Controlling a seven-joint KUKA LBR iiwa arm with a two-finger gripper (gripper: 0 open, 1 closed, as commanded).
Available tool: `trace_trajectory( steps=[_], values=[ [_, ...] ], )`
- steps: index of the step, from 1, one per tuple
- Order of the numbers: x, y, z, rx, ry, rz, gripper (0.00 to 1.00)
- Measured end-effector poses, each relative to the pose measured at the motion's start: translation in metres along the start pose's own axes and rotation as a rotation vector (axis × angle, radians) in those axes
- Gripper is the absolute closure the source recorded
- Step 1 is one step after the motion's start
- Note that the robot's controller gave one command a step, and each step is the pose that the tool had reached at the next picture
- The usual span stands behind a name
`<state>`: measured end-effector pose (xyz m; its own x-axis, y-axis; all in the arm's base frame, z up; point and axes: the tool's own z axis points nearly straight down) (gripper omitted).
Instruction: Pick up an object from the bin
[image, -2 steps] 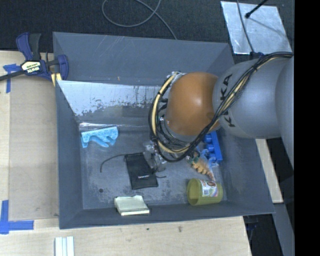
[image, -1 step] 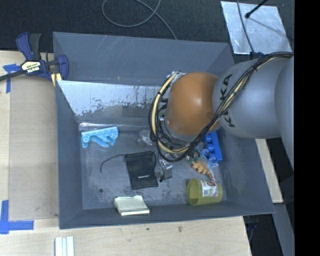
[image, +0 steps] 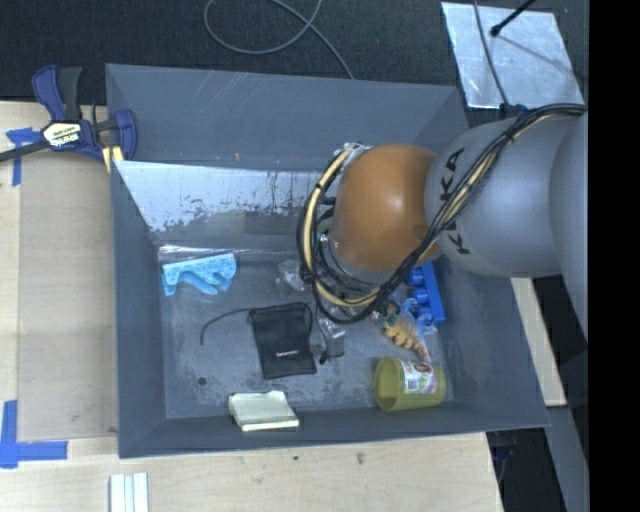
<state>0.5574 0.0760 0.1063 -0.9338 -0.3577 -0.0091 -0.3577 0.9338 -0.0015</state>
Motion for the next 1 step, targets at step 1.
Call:
trace_trajectory(
  steps=[1],
  values=[
    [-0.0012, -0.0016, 0.0074, 0.001, -0.001, -0.047, 0.0]
  ],
)
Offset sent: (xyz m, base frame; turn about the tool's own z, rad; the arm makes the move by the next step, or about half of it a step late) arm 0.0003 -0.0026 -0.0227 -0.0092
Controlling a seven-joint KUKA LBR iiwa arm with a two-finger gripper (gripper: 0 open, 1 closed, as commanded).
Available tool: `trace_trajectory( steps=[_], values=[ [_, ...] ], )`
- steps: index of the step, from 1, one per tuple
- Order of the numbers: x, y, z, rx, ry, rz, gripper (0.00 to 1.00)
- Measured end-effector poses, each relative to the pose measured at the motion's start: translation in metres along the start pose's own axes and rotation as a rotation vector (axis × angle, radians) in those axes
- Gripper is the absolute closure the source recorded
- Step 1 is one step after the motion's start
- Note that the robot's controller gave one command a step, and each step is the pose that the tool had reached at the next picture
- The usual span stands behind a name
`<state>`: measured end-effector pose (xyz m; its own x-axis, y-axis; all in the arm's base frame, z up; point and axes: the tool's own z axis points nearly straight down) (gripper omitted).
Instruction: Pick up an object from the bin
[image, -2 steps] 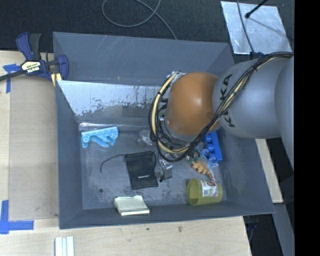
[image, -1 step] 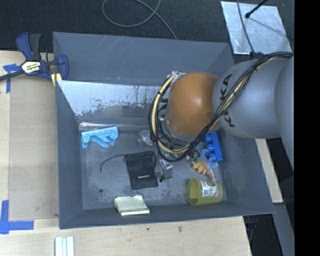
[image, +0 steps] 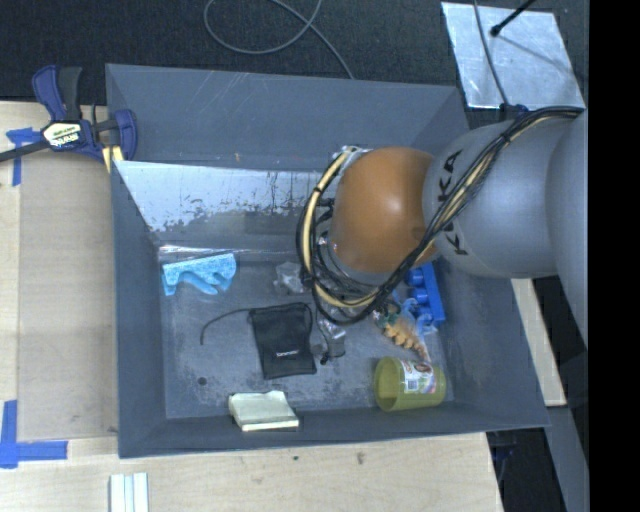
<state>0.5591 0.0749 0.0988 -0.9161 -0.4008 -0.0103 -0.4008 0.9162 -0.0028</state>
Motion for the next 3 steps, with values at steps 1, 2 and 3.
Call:
trace_trajectory(
  steps=[1, 2, 3],
  values=[
    [0.002, -0.001, 0.01, -0.001, 0.003, -0.005, 0.0],
    [-0.006, -0.002, 0.017, 0.0, -0.004, 0.093, 0.0],
    [-0.005, 0.0, 0.028, -0.001, -0.001, 0.092, 1.0]
  ],
)
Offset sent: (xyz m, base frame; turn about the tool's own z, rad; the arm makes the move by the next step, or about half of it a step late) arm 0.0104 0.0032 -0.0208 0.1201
